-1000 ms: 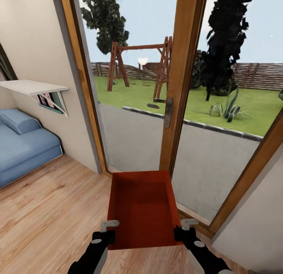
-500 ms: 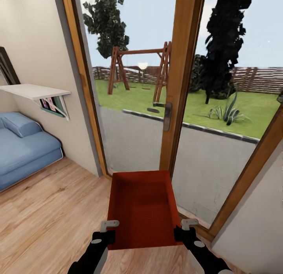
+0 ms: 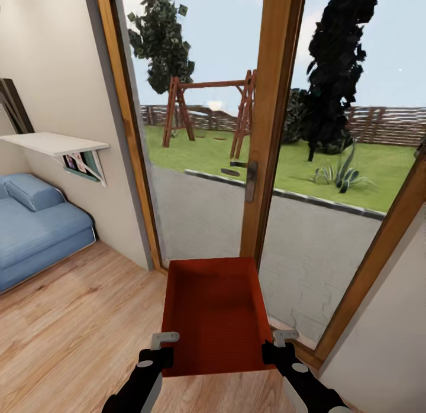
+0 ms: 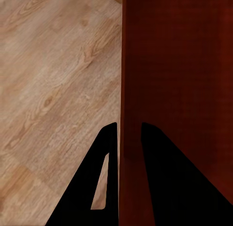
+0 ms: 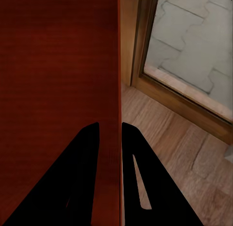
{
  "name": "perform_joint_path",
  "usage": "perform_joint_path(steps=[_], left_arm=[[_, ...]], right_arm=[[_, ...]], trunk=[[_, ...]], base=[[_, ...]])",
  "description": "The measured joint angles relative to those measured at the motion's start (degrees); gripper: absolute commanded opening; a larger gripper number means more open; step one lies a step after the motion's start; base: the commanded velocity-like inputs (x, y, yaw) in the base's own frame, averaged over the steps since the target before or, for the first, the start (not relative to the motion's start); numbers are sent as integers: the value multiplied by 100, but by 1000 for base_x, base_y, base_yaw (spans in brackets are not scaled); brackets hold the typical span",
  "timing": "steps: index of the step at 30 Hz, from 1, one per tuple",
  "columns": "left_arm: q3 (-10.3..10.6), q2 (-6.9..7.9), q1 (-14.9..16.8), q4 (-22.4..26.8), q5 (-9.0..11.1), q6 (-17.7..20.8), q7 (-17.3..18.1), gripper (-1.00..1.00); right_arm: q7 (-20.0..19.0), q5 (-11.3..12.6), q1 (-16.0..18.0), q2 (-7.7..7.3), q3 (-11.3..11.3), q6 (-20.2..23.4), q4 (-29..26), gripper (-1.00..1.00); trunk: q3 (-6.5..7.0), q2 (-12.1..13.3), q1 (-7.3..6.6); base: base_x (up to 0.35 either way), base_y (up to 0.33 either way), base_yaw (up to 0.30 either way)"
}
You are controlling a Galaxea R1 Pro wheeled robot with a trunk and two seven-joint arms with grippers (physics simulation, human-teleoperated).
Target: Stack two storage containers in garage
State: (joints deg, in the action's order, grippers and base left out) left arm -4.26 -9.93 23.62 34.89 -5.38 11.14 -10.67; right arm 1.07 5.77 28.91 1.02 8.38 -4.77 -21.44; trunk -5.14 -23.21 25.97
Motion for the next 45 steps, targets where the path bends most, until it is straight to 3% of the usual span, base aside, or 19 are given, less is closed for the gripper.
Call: perform_joint_path(steps=[32, 45], left_arm=[[2, 0, -1, -4, 7, -13, -1, -100], [2, 0, -1, -3, 5, -8, -1, -100]], right_arm=[[0, -4, 0, -1, 1, 0, -4, -100], [0, -2, 0, -1, 1, 0, -2, -100]], trunk=[[304, 43, -23], [306, 44, -22]], base=[[0, 0, 0], [0, 0, 0]])
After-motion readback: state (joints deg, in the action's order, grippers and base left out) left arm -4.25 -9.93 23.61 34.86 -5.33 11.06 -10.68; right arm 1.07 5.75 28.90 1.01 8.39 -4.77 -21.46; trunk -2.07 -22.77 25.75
